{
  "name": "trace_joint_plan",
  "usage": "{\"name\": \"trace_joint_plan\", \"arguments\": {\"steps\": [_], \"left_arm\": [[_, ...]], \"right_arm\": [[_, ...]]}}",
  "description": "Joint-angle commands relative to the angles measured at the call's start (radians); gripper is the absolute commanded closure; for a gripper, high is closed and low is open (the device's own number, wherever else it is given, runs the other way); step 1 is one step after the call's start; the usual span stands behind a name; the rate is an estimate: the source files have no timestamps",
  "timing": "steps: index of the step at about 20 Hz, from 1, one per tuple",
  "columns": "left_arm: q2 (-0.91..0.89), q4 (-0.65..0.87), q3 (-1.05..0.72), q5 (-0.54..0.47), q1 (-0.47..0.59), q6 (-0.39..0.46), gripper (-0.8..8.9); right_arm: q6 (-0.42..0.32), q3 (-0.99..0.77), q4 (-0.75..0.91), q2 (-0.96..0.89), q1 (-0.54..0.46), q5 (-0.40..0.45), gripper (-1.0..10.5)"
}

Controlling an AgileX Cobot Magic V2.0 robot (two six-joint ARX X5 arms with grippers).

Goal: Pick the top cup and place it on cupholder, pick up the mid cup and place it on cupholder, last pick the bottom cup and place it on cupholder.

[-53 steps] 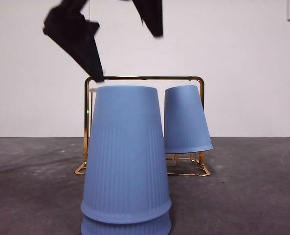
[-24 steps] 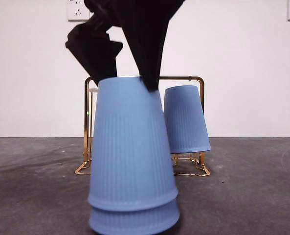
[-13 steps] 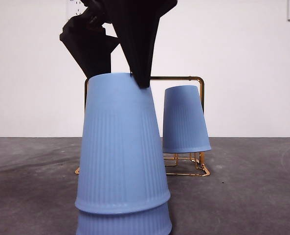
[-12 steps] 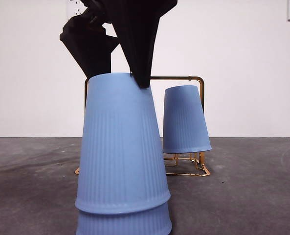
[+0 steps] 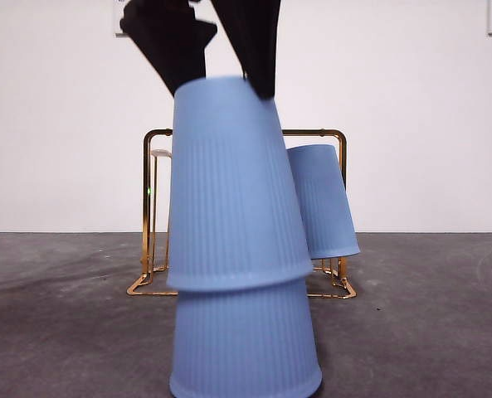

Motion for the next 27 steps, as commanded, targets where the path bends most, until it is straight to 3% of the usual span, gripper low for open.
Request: {"name": "trace_joint_plan", "arguments": {"steps": [1, 12, 16, 22, 27], "left_arm": [[0.018, -0.036, 0.053, -0.006, -0.011, 0.008, 7.95], [-0.028, -0.134, 0.252, -0.024, -0.011, 0.000, 7.95], [-0.094, -0.135, 0.255, -0.145, 0.005, -0.007, 7.95], [-0.135, -0.135, 0.255, -0.274, 0.102, -0.010, 7.95], [-0.123, -0.069, 0.255, -0.281, 0.211, 0.001, 7.95]], "right_arm": [[0.004, 0.010, 0.005, 0.006, 0.005, 0.005, 5.4], [0.004, 0.010, 0.006, 0.006, 0.005, 0.028, 5.4], [0.004, 0.010, 0.006, 0.006, 0.005, 0.031, 5.4], [0.005, 0.010, 0.006, 0.006, 0.005, 0.050, 5.4], [0.006, 0.010, 0.006, 0.006, 0.005, 0.061, 5.4]]}}
